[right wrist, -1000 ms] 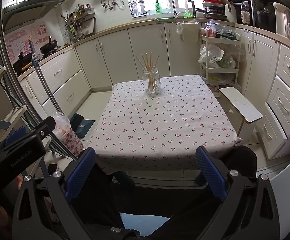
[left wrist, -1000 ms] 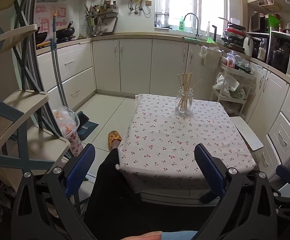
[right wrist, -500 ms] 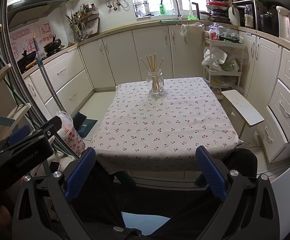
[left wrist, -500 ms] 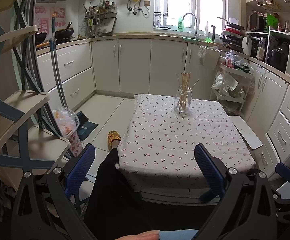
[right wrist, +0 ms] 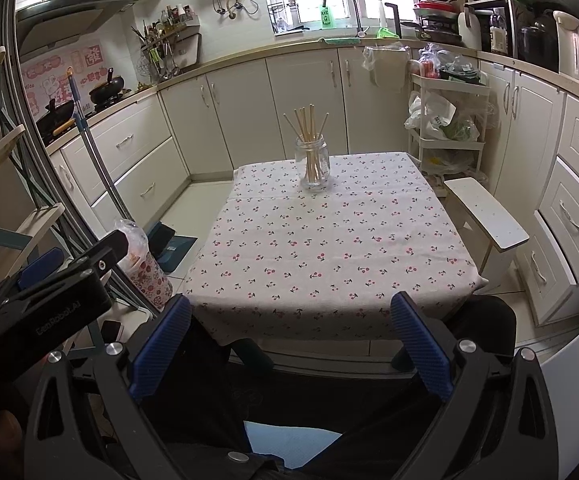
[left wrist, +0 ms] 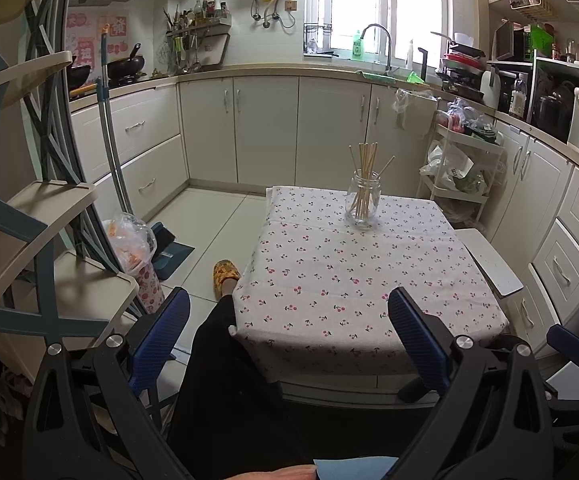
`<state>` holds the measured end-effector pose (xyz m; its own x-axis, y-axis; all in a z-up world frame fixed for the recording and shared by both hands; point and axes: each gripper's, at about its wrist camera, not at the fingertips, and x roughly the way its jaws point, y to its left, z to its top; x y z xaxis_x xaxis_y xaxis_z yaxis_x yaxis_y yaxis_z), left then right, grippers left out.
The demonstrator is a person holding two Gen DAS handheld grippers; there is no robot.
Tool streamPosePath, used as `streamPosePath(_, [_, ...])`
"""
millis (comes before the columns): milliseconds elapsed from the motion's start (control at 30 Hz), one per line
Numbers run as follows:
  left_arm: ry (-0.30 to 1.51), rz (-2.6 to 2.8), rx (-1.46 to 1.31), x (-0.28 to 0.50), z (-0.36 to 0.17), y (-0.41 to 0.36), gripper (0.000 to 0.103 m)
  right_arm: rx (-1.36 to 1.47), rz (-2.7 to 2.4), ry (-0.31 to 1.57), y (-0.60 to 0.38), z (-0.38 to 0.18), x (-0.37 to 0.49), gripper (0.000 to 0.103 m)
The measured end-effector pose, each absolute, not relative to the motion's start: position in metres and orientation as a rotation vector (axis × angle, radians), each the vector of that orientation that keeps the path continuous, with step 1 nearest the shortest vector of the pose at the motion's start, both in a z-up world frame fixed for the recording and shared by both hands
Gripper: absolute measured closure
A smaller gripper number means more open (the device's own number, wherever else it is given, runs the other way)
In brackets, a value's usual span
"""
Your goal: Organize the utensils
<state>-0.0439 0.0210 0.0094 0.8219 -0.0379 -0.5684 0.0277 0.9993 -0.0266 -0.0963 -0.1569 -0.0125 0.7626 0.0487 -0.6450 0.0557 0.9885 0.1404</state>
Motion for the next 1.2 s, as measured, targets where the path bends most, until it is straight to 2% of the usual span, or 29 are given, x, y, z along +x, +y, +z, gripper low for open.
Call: streamPosePath(1200, [0.597,-0.042,-0.014,-0.0475,0.0093,0.0172,0.008,0.148,-0.001,0.677,-0.1575,-0.0060,-0.1024,0.007])
